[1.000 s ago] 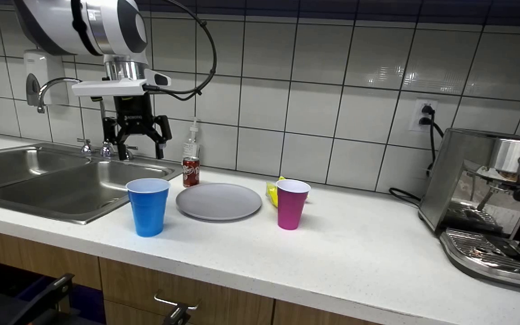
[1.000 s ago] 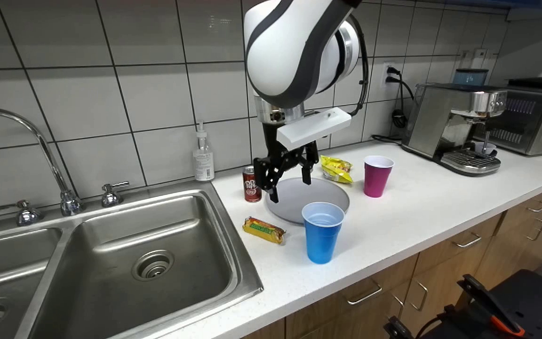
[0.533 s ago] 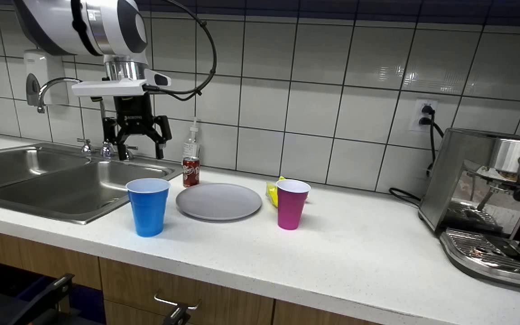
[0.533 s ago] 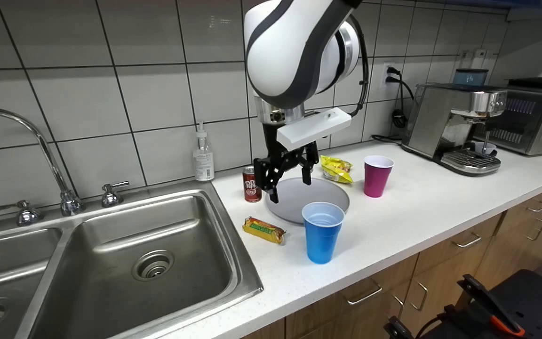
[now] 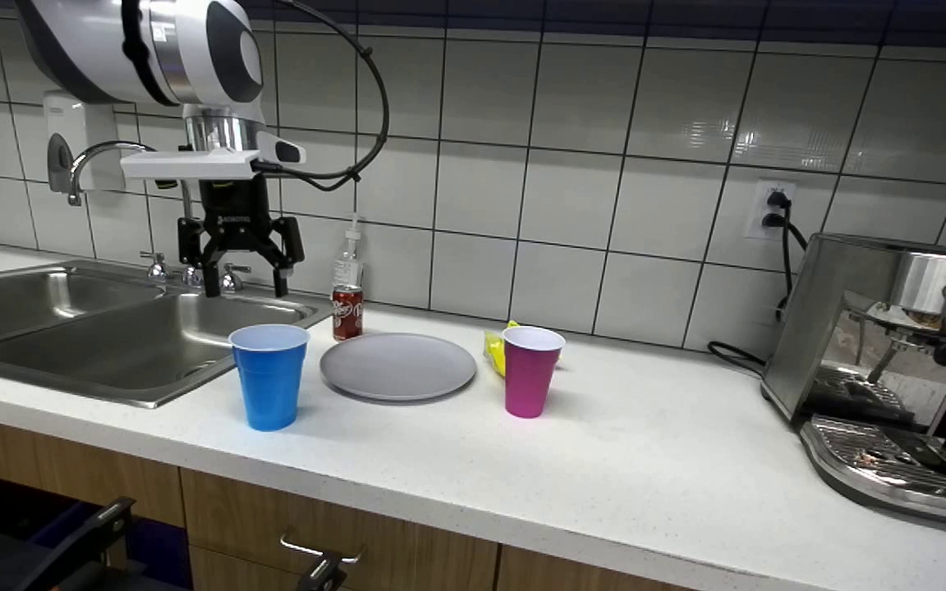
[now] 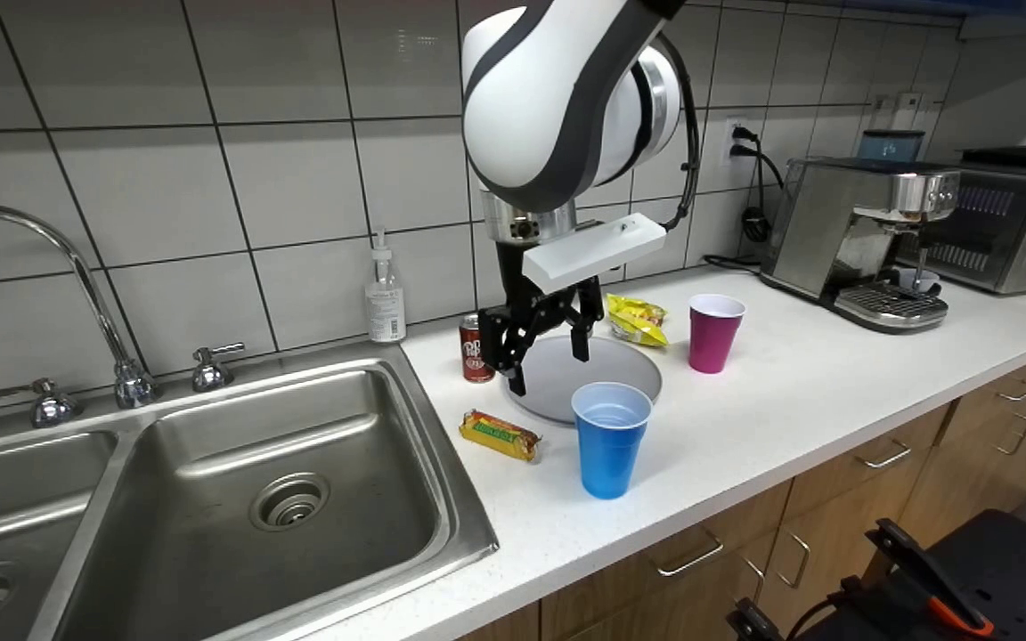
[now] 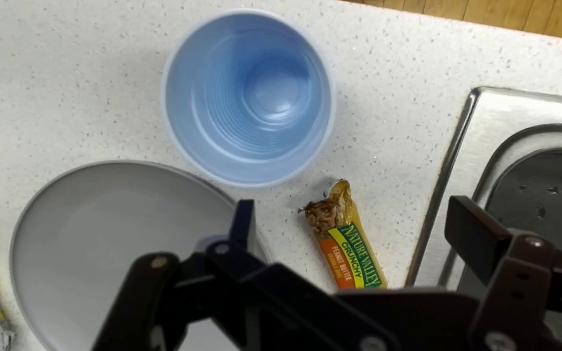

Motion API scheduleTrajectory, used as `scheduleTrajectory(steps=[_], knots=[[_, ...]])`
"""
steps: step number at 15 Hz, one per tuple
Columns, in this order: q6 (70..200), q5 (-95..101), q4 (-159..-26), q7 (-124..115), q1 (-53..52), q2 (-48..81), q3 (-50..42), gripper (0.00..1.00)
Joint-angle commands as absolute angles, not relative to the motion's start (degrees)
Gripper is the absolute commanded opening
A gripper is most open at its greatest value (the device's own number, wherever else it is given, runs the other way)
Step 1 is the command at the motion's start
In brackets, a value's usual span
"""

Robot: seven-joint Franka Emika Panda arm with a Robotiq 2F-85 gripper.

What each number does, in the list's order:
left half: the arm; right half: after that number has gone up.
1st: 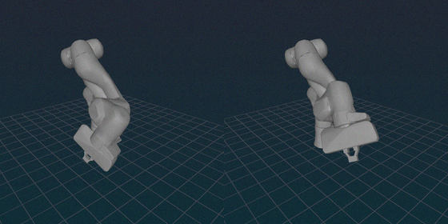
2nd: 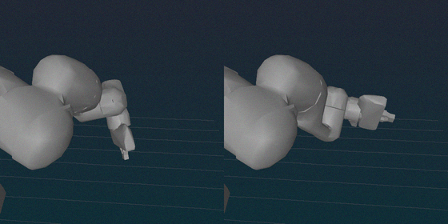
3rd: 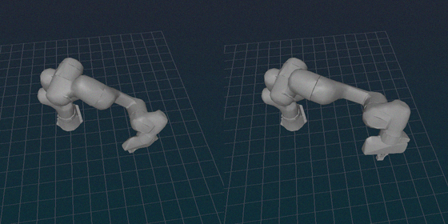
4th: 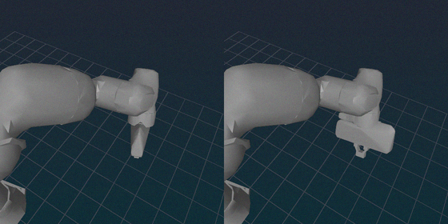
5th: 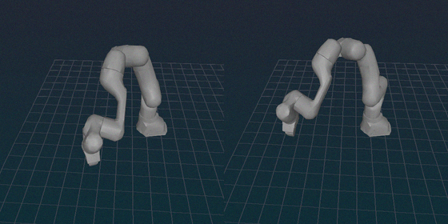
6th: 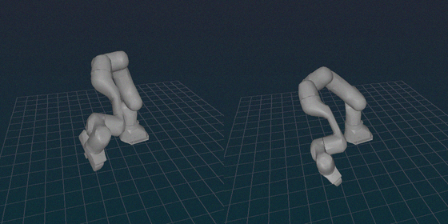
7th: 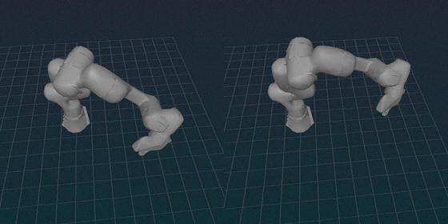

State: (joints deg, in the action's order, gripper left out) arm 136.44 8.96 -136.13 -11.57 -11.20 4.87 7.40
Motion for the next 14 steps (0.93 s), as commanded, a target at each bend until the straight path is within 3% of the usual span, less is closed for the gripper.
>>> scheduleTrajectory(steps=[1,14], knots=[[136.7,7.0,-137.5,-9.7,-11.2,3.7,8.7,1.0],[135.0,5.4,-139.1,-8.9,-11.3,5.2,9.2,1.0]])
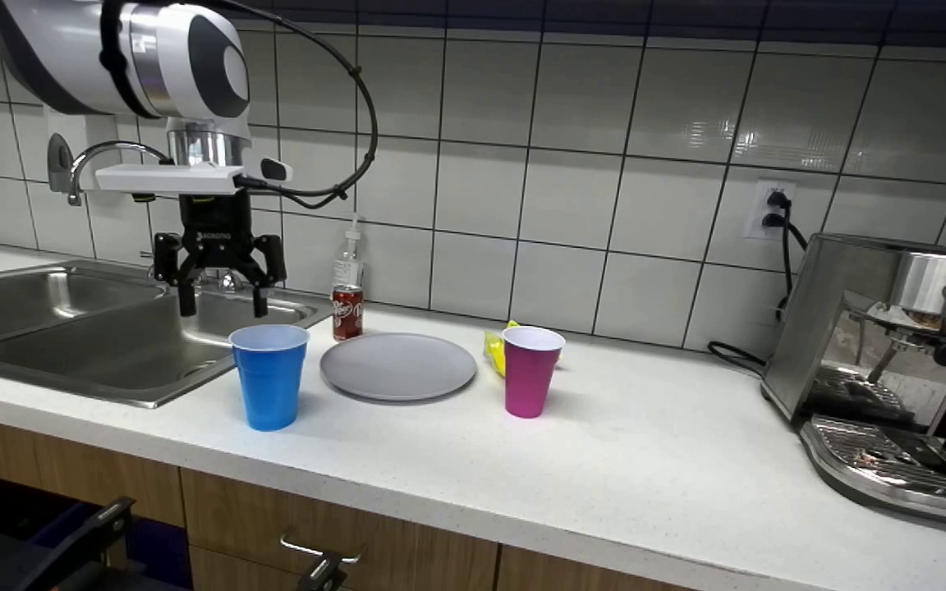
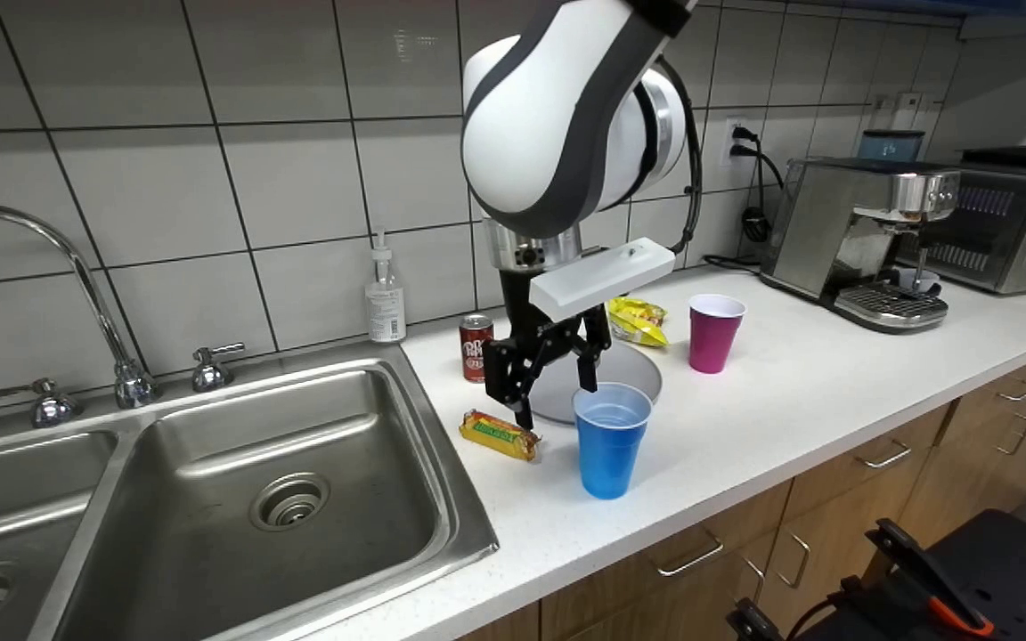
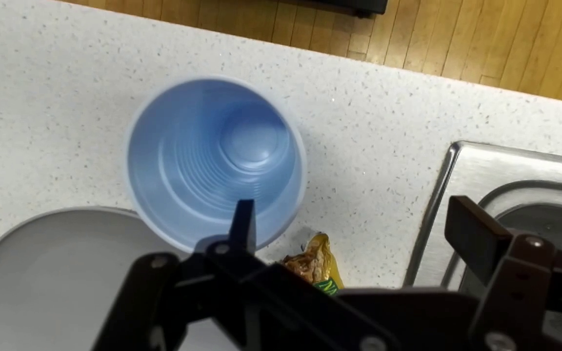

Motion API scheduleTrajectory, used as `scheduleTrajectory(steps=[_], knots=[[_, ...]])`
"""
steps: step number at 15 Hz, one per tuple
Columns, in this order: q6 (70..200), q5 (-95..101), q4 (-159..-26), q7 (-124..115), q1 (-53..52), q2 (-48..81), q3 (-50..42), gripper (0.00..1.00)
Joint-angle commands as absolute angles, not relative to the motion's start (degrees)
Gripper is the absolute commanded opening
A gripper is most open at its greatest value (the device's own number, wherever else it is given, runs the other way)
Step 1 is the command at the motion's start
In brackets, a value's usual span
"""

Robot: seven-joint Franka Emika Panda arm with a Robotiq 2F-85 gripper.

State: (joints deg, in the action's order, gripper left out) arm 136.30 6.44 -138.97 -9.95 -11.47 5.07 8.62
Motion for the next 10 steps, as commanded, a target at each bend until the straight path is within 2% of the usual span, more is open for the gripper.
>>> scheduleTrajectory(steps=[1,10], knots=[[135.1,5.9,-139.2,-9.5,-11.3,5.4,9.1,1.0],[135.3,7.2,-139.7,-10.1,-11.7,8.4,8.9,1.0]])
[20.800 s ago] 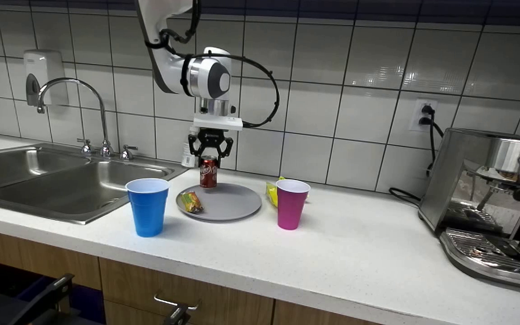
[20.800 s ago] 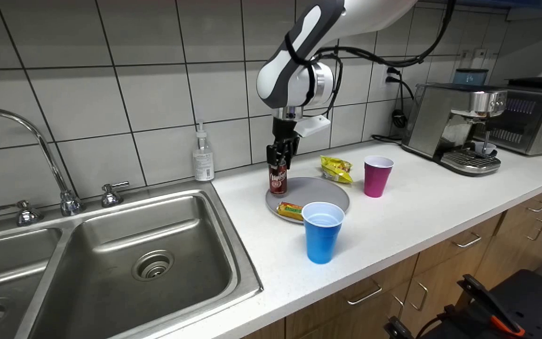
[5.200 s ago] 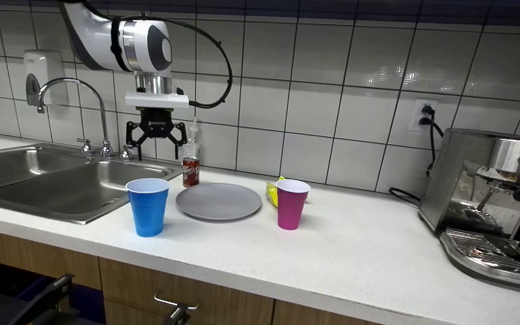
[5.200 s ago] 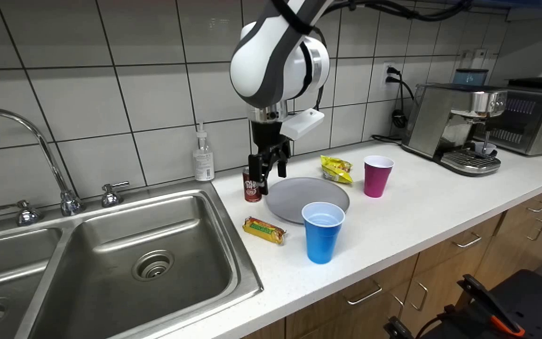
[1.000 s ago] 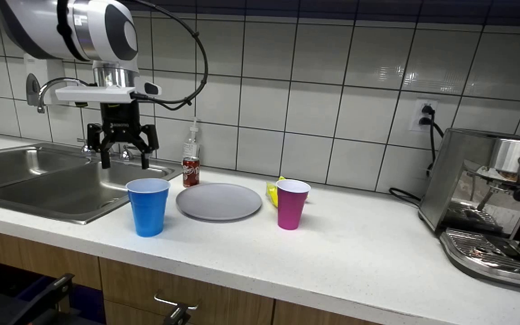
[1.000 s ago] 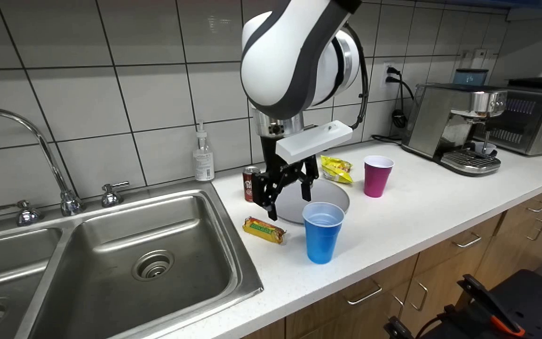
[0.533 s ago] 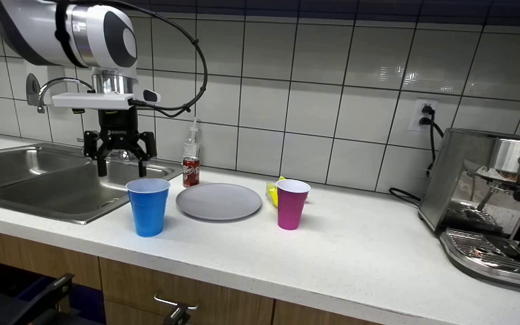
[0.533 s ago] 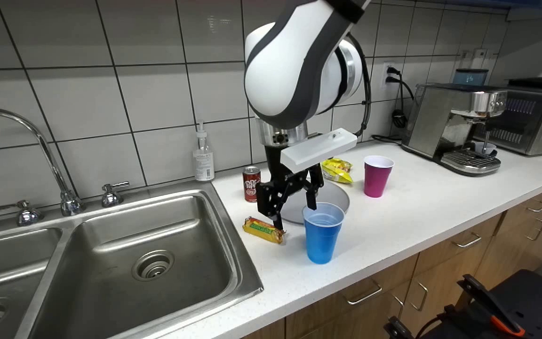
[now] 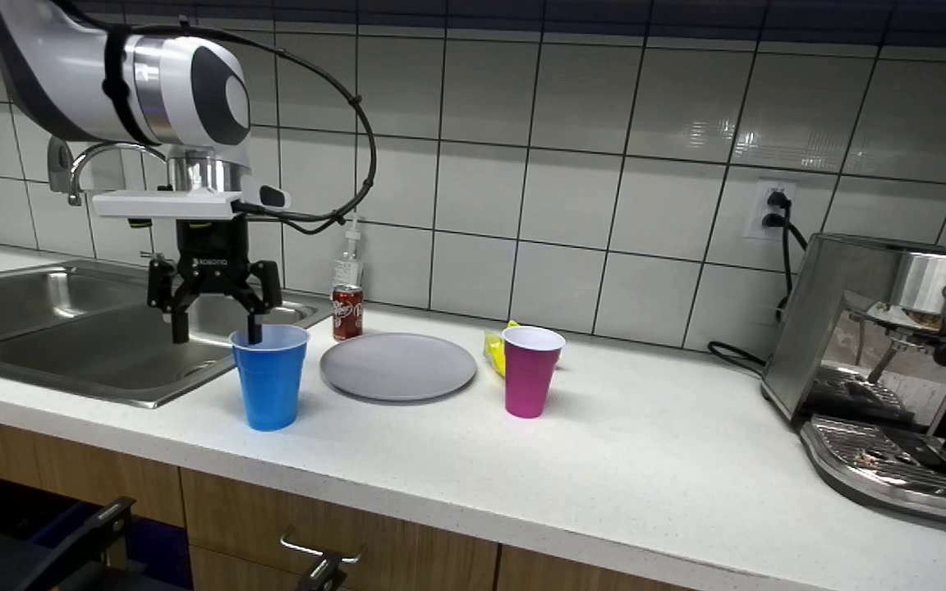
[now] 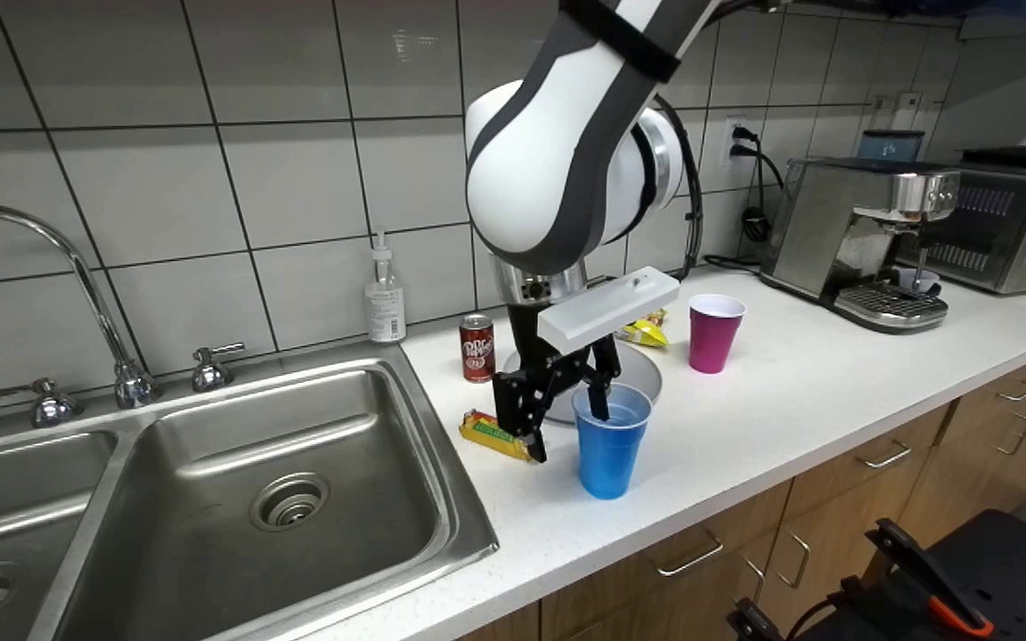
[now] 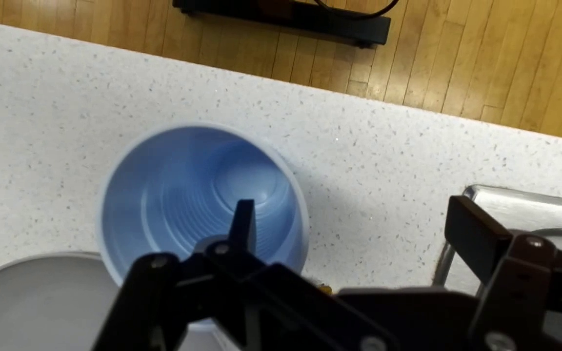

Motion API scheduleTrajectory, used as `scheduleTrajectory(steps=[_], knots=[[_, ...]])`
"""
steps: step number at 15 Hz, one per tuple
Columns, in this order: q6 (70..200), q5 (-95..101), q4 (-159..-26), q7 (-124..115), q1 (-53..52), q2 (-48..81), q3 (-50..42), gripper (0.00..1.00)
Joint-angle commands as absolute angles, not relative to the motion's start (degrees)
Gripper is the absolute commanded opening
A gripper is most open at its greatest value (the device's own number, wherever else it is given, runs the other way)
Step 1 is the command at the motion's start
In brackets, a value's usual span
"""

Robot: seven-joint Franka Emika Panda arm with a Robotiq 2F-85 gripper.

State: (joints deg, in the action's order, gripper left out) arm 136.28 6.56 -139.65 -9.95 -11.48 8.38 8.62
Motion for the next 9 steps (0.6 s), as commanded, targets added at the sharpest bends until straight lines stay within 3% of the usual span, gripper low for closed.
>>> scheduleTrajectory(steps=[1,2,9], knots=[[135.9,6.6,-140.0,-8.9,-11.6,8.3,9.1,0.75],[136.3,6.7,-140.1,-9.3,-11.8,8.3,9.1,0.74],[136.3,7.0,-140.0,-9.2,-12.3,8.2,9.1,0.18]])
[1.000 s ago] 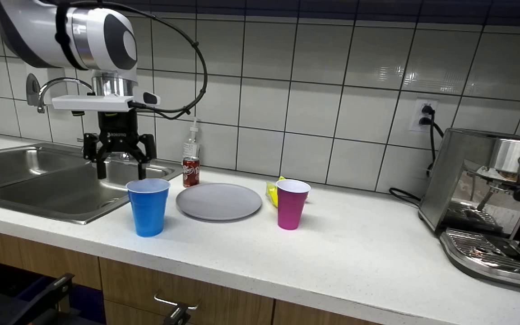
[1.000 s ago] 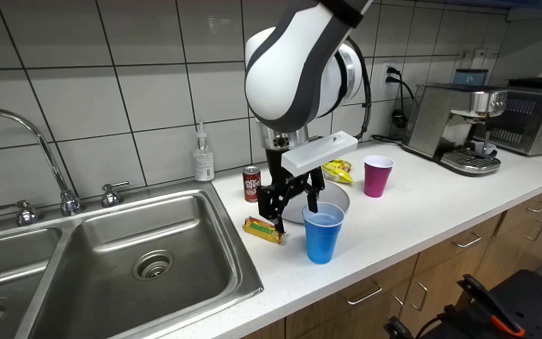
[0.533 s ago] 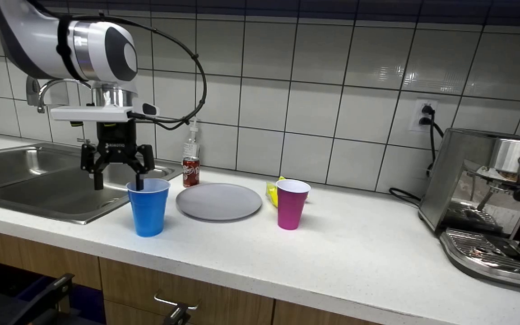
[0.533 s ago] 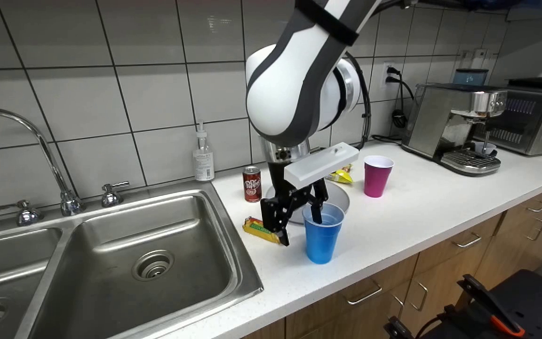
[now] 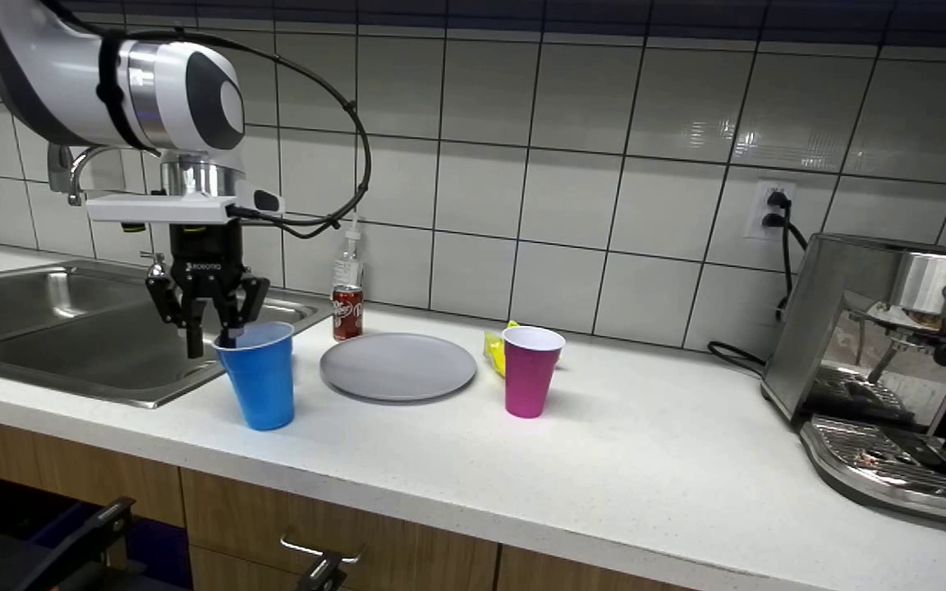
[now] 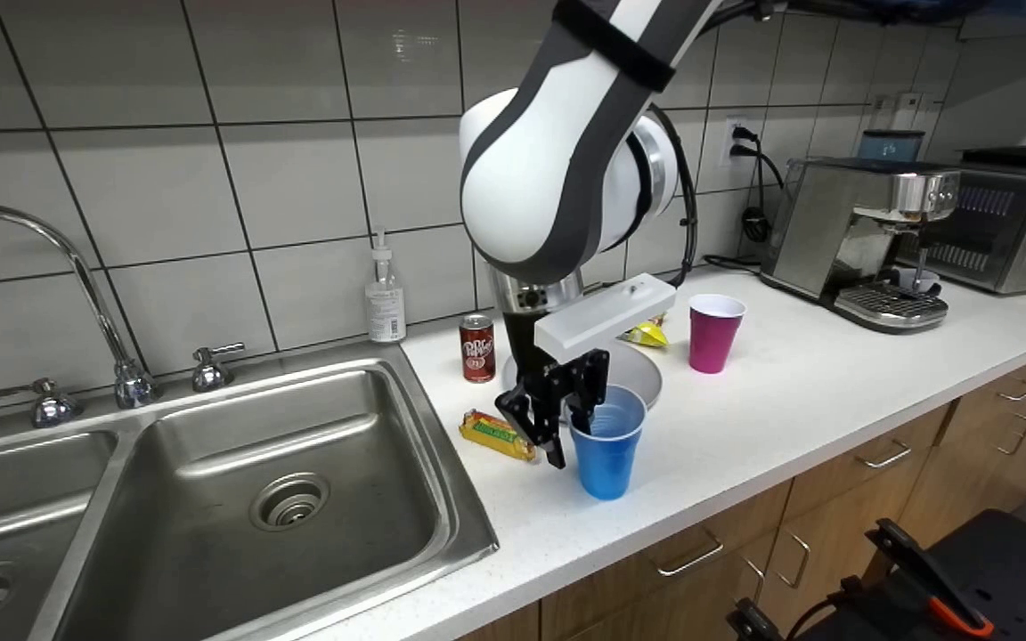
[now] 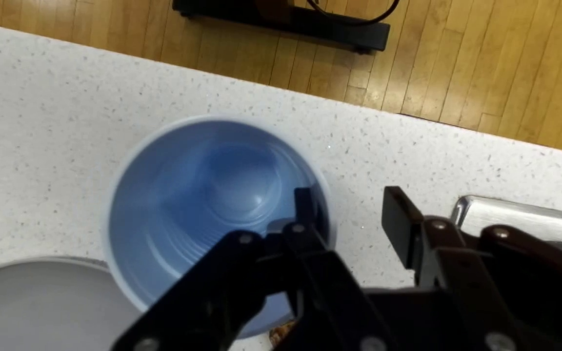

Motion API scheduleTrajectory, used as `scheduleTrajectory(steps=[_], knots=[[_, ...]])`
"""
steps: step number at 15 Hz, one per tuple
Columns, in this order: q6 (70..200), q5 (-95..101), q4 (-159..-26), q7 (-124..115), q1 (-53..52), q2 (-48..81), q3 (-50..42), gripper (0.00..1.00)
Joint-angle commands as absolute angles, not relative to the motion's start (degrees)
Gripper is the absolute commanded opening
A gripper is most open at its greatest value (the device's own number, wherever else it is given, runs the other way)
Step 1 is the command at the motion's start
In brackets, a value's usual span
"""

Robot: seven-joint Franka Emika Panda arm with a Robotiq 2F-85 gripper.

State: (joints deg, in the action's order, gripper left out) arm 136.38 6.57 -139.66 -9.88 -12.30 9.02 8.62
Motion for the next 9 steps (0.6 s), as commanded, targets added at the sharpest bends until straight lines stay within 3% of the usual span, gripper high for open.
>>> scheduleTrajectory(steps=[1,2,3,9], knots=[[136.2,6.9,-140.0,-9.2,-12.3,8.2,9.1,0.12],[136.1,6.9,-140.0,-9.2,-12.4,8.2,9.1,0.03],[136.0,6.9,-139.9,-9.3,-12.4,8.2,9.1,0.0],[134.9,5.7,-139.5,-7.3,-12.2,7.1,9.5,0.01]])
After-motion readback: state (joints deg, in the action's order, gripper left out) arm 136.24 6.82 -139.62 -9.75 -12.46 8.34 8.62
